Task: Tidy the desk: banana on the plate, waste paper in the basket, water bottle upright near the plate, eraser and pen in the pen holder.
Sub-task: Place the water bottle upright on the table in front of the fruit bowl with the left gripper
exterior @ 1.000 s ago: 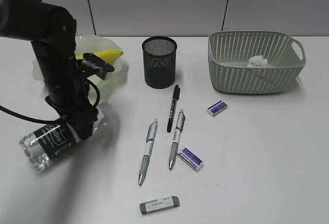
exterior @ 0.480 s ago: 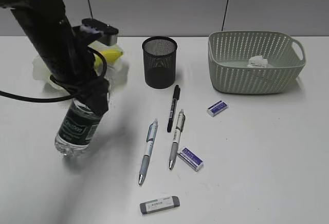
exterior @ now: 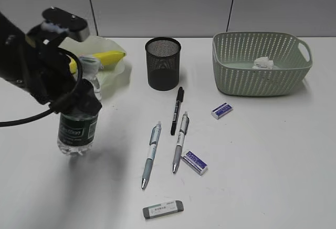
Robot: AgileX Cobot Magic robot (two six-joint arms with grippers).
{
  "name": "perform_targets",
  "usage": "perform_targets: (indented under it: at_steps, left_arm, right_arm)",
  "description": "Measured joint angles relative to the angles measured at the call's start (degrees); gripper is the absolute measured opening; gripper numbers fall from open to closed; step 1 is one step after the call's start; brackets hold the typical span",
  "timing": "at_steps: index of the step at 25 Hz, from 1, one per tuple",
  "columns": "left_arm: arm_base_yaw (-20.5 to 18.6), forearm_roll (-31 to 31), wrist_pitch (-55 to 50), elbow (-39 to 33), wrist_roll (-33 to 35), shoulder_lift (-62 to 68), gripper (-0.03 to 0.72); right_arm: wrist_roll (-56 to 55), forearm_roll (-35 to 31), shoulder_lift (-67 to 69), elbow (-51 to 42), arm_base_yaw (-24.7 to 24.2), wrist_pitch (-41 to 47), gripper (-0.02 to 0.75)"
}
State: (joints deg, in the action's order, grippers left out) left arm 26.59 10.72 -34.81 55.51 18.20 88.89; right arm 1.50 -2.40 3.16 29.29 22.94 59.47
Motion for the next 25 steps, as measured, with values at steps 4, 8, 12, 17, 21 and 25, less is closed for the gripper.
perform_targets:
  at_steps: [4,8,12,17,21,25]
  left_arm:
    - [-0.34,2.38,13.28,-7.72,0.0,-6.71,0.503]
    - [-2.56,3.21,18.3,-12.92,0.0,-7.82,0.503]
    - [-4.79,5.4,24.75,-17.75,0.0,-7.82,0.503]
    - [-5.16,8.38,32.58,-19.65,0.0,-7.36,0.502]
    - [-5.16,11.31,34.47,-19.65,0.0,-4.77,0.502]
    - [-5.18,12.8,34.43,-19.78,0.0,-2.81,0.502]
  right_arm:
    - [-0.06,0.0,0.0,0.0,0.0,0.0,0.237]
    - [-0.06,0.0,0.0,0.0,0.0,0.0,0.237]
    - [-0.06,0.0,0.0,0.0,0.0,0.0,0.237]
    - [-0.08,0.0,0.0,0.0,0.0,0.0,0.237]
    - [-0.08,0.0,0.0,0.0,0.0,0.0,0.237]
    - [-0.13,0.0,0.0,0.0,0.0,0.0,0.237]
